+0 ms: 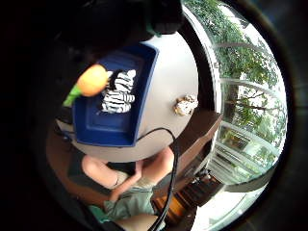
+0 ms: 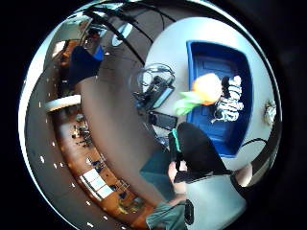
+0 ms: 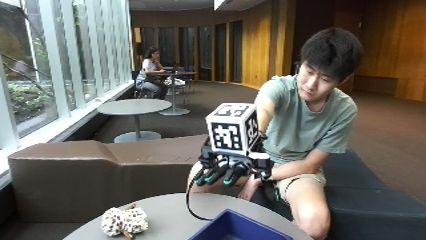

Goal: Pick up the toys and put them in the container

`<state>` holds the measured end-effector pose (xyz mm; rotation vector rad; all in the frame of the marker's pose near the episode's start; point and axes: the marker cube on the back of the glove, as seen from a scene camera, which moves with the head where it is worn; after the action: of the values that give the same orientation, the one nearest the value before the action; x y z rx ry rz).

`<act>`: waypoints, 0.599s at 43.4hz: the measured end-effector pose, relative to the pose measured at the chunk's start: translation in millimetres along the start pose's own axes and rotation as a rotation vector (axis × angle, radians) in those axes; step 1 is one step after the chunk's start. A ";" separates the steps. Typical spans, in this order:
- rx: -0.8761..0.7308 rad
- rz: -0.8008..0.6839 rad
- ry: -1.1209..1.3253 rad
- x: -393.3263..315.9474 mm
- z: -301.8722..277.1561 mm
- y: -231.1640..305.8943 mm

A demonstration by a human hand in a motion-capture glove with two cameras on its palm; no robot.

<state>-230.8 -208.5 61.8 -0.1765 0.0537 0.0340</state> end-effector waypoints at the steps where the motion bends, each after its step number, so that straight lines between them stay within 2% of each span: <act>1: 0.024 -0.006 -0.001 1.5 -5.0 4.8; 14: 0.159 0.015 0.041 23.2 -75.6 43.9; 26: 0.181 0.134 0.019 127.0 -105.0 67.9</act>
<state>-112.0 -156.5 -60.5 0.0079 0.0873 0.1607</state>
